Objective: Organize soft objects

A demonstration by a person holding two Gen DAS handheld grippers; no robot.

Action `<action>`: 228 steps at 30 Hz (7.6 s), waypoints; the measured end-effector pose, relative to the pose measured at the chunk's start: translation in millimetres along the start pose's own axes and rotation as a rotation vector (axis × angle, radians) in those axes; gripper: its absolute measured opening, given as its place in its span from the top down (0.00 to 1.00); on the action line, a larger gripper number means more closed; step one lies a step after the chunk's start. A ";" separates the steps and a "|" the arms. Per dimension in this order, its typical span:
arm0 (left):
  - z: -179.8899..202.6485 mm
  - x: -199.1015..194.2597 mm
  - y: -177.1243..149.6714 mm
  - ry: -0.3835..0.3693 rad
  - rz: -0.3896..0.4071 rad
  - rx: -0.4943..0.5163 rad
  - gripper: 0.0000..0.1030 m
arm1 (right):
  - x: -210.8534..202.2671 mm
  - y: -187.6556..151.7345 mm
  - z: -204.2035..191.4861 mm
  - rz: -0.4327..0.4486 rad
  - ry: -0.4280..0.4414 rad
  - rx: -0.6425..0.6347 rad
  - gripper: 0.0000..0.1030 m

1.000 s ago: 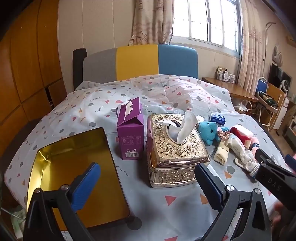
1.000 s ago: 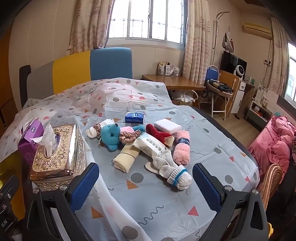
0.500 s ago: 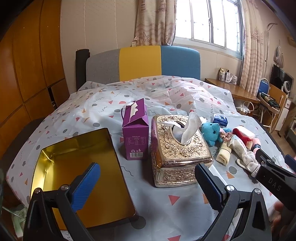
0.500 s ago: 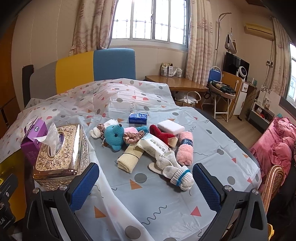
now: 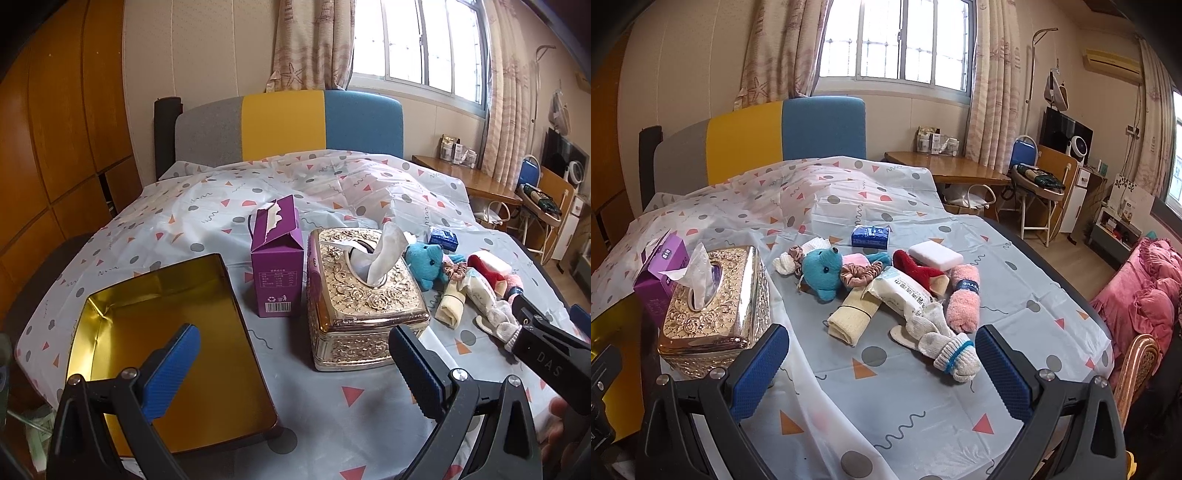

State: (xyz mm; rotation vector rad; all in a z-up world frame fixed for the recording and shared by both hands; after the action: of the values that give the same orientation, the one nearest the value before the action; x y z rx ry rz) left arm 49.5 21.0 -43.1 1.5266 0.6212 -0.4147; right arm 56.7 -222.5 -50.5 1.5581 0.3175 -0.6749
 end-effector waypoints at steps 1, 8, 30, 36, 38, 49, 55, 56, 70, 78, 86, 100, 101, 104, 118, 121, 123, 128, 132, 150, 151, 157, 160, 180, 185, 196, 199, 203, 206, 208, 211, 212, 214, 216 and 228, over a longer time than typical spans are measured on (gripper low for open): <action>-0.4 -0.5 0.0 -0.001 0.000 -0.003 0.00 | 0.1 0.4 0.7 0.001 -0.001 0.002 0.00; 0.4 -0.8 0.6 0.002 0.004 0.005 0.00 | 4.4 8.3 11.6 0.019 -0.003 0.004 0.00; 10.1 0.4 -0.9 0.018 -0.002 0.045 0.00 | 31.3 40.6 66.7 0.060 -0.006 0.015 0.00; 15.3 0.1 -1.3 0.021 0.000 0.060 0.00 | 46.6 42.6 95.5 0.068 -0.025 0.061 0.00; 17.8 0.4 -1.9 0.020 -0.002 0.066 0.00 | 50.3 39.3 103.4 0.066 -0.030 0.087 0.00; 30.0 2.0 -2.7 0.005 -0.003 0.093 0.00 | 56.9 30.7 127.1 0.042 -0.031 0.198 0.00; 56.9 -4.2 7.6 -0.218 0.015 0.110 0.00 | 62.0 24.1 149.6 0.013 -0.015 0.328 0.00; 61.8 -4.7 9.8 -0.236 0.014 0.112 0.00 | 62.3 23.0 153.8 0.010 -0.019 0.347 0.00; 193.7 32.1 25.6 -0.422 -0.109 0.360 0.11 | 60.7 8.5 194.6 -0.018 -0.112 0.492 0.00; 277.2 62.8 -16.8 -0.636 -0.386 0.382 0.41 | 54.0 4.7 219.6 0.008 -0.126 0.606 0.00; 338.2 85.3 -45.2 -0.655 -0.563 0.309 0.35 | 56.1 1.4 224.2 -0.001 -0.108 0.643 0.00; 302.7 83.2 -78.5 -0.735 -0.463 0.415 0.62 | 80.7 -14.4 213.2 -0.126 -0.008 0.680 0.20; 296.0 83.0 -80.7 -0.729 -0.452 0.422 0.62 | 84.7 -17.6 210.9 -0.151 -0.004 0.679 0.23; 283.6 85.2 -83.8 -0.717 -0.435 0.434 0.62 | 97.2 -23.0 196.4 -0.234 0.024 0.641 0.27; 263.8 90.1 -79.2 -0.685 -0.408 0.387 0.65 | 204.0 -23.5 176.8 -0.482 0.075 0.455 0.71; 260.6 90.4 -73.6 -0.666 -0.394 0.380 0.66 | 201.8 -22.9 177.0 -0.479 0.071 0.416 0.73; 258.4 87.8 -63.8 -0.658 -0.374 0.372 0.66 | 202.1 -23.5 176.9 -0.484 0.082 0.416 0.73; 253.3 75.9 -30.2 -0.648 -0.316 0.334 0.66 | 204.7 -24.0 174.1 -0.502 0.098 0.408 0.71; 250.9 69.3 18.4 -0.619 -0.227 0.322 0.66 | 207.1 -24.5 170.2 -0.518 0.109 0.394 0.67; -29.0 78.1 154.1 -0.183 0.059 -0.091 0.66 | 209.9 -22.8 159.7 -0.510 0.089 0.238 0.64; -46.2 74.9 146.2 -0.171 0.055 -0.111 0.66 | 209.5 -23.0 158.7 -0.509 0.088 0.230 0.64; -132.4 67.4 100.1 -0.070 0.033 -0.203 0.66 | 208.4 -24.0 156.4 -0.500 0.077 0.192 0.60; -161.1 70.1 68.1 -0.039 -0.012 -0.243 0.66 | 208.0 -25.1 151.2 -0.495 0.068 0.151 0.60; -186.2 93.9 -33.1 -0.044 -0.185 -0.336 0.65 | 205.1 -26.2 140.5 -0.466 0.014 0.040 0.61; -159.0 117.3 -18.3 -0.093 -0.212 -0.310 0.64 | 204.6 -26.5 139.1 -0.465 0.008 0.023 0.61; -137.8 158.5 -10.8 0.001 -0.242 -0.239 0.34 | 205.6 -26.5 138.7 -0.466 0.005 0.012 0.61; -139.3 145.9 -18.2 0.009 -0.234 -0.228 0.34 | 205.7 -26.5 138.0 -0.465 0.004 0.011 0.61; -140.2 125.1 -31.3 0.018 -0.224 -0.211 0.34 | 205.9 -26.4 138.9 -0.465 0.006 0.012 0.61; -144.6 109.6 -40.2 0.012 -0.220 -0.221 0.34 | 205.2 -25.4 138.4 -0.463 0.003 0.018 0.65; -146.5 102.8 -44.7 0.011 -0.223 -0.223 0.34 | 203.6 -24.5 137.2 -0.461 0.000 0.015 0.67; -152.6 94.2 -50.4 0.029 -0.219 -0.221 0.34 | 199.9 -23.2 139.8 -0.459 0.002 0.043 0.70; -154.0 92.2 -51.5 0.031 -0.217 -0.224 0.34 | 198.7 -22.8 141.1 -0.461 0.007 0.059 0.71; -155.8 89.8 -51.1 0.029 -0.215 -0.233 0.34 | 195.7 -23.3 142.7 -0.472 0.014 0.077 0.71; -155.8 85.6 -50.0 0.026 -0.202 -0.238 0.34 | 187.9 -18.9 144.1 -0.462 0.017 0.092 0.72; -150.1 63.3 -39.5 0.017 -0.133 -0.201 0.32 | 102.6 35.4 106.0 -0.239 0.126 0.098 0.72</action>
State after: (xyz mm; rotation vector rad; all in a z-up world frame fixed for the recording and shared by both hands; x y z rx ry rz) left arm 57.6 177.0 -103.8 1.3032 0.7579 -0.4268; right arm 133.7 -349.8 -80.2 1.6753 0.5789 -0.7882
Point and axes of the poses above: each gripper's, at about its wrist camera, not at the fingertips, and x roughly the way its jaws point, z to its right, y to its top, the point moved 8 cm from there along x, roughly the way its jaws point, and after that the axes turned 3 degrees about y, right-handed, at the moved point
